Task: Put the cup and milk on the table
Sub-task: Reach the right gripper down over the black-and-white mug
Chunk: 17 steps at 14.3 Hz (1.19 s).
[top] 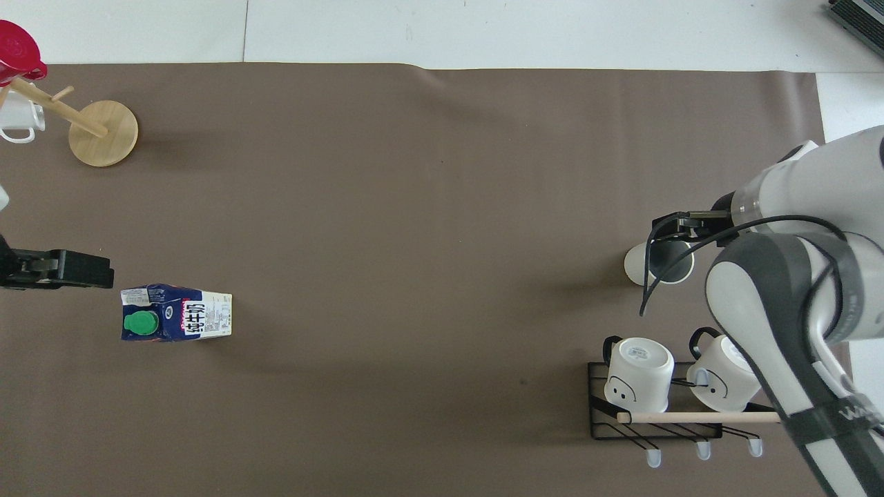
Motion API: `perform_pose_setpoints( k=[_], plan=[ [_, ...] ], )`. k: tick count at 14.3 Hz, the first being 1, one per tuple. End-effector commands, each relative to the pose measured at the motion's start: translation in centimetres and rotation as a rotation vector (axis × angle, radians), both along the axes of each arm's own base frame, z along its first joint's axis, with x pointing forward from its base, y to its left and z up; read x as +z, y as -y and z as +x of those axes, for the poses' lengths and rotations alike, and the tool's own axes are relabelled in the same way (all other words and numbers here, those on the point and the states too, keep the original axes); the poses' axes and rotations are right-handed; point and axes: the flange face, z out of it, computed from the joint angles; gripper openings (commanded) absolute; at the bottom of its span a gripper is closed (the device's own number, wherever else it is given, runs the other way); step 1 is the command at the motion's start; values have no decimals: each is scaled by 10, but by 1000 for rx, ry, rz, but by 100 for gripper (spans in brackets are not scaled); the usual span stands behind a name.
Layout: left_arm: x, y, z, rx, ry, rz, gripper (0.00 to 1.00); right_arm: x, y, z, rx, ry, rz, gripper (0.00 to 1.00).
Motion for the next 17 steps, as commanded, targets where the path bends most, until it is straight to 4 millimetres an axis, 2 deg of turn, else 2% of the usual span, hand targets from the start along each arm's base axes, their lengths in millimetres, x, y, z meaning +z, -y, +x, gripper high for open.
perform_pose_setpoints(
  k=[1,2,4,7,13,17],
  plan=[
    [6,-2,-2,9,-3,-10,100,-32,0,-3,-2,8,15,100],
    [6,-2,-2,11,-3,-10,100,-44,-1,-2,-4,10,14,100],
    [6,-2,-2,11,-3,-10,100,-60,-18,-4,-2,6,13,100],
    [6,-2,-2,11,-3,-10,100,-83,-22,-7,-18,-10,9,100],
    [6,-3,-2,11,-5,-9,100,-95,-18,-11,-17,-28,6,100],
    [6,-13,-1,31,-6,-9,100,-111,-16,-6,-28,-19,3,100]
  ],
)
